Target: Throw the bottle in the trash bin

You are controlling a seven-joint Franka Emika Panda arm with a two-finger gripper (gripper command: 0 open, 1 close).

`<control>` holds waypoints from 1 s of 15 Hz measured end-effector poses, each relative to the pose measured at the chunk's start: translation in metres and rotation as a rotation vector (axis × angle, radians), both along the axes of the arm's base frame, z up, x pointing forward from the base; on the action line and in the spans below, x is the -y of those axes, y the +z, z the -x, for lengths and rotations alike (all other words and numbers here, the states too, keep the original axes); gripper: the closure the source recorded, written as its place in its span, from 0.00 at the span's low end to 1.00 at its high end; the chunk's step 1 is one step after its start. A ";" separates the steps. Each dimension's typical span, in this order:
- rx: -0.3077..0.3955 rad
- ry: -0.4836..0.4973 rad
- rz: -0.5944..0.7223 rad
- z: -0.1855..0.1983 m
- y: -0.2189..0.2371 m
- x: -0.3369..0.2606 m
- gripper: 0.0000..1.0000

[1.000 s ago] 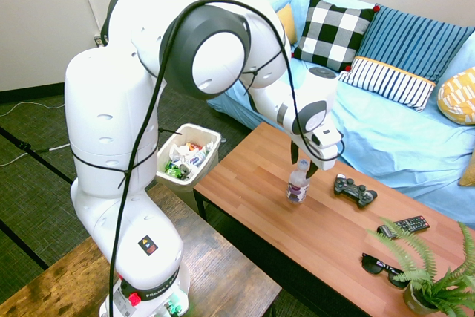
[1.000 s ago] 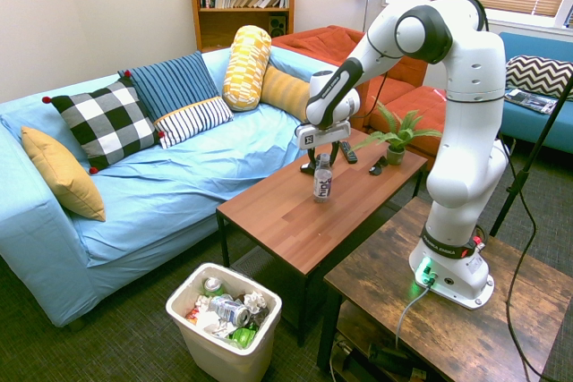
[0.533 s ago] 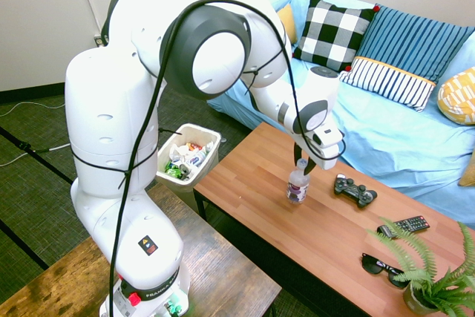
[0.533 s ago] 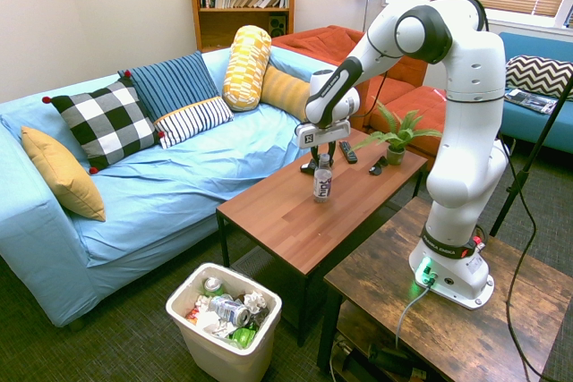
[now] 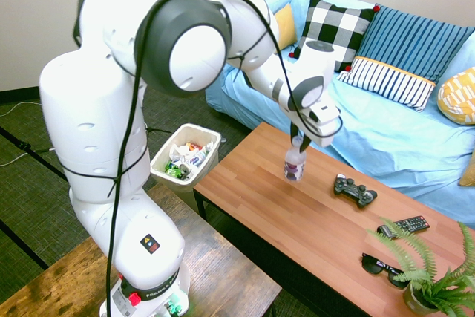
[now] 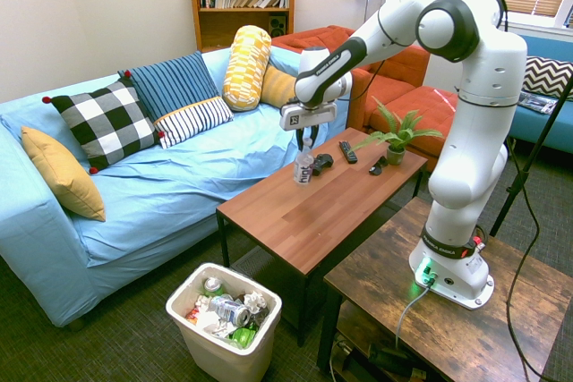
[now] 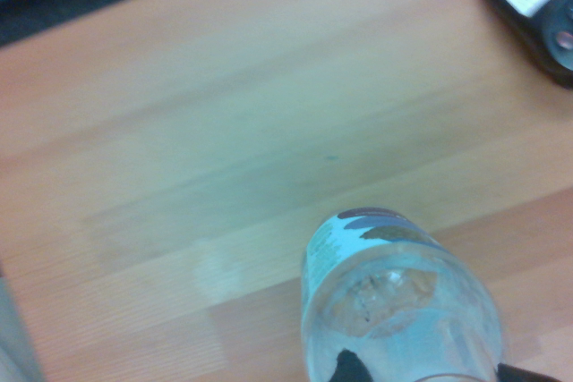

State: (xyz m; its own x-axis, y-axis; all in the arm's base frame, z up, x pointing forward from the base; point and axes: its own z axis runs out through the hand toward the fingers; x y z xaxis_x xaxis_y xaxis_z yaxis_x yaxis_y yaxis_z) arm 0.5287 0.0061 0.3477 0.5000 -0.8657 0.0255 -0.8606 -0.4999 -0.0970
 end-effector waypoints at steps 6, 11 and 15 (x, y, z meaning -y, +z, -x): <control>0.140 0.133 0.042 0.040 0.018 -0.225 1.00; 0.207 0.168 0.122 0.073 -0.048 -0.362 1.00; 0.197 0.173 0.135 0.094 -0.111 -0.437 1.00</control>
